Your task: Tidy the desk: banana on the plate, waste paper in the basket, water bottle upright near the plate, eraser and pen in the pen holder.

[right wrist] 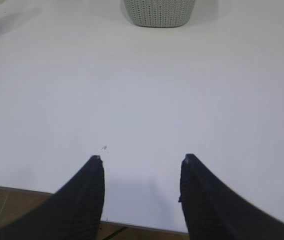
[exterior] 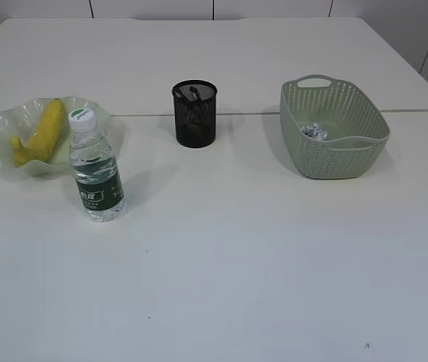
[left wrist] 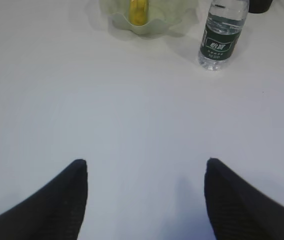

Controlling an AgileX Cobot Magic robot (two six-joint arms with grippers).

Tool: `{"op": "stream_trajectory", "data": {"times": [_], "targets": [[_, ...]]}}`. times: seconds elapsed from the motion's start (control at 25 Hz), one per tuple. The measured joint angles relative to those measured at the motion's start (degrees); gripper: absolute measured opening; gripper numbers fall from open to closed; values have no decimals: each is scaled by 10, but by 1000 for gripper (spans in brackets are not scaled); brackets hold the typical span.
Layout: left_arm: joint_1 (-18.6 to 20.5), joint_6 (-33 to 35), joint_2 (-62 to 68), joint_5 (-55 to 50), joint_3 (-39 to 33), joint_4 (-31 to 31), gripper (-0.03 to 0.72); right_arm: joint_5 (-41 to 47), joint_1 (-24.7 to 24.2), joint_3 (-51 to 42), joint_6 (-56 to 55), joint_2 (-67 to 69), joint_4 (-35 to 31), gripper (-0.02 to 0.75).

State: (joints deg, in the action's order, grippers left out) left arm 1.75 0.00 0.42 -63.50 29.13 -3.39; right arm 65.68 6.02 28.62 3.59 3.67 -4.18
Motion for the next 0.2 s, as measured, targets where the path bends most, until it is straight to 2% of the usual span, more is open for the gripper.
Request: {"op": "stream_trajectory", "data": {"times": [0.2], "targets": [[0,0,0,0,0,0,515,0,0,0,0,0,0,369]]}}
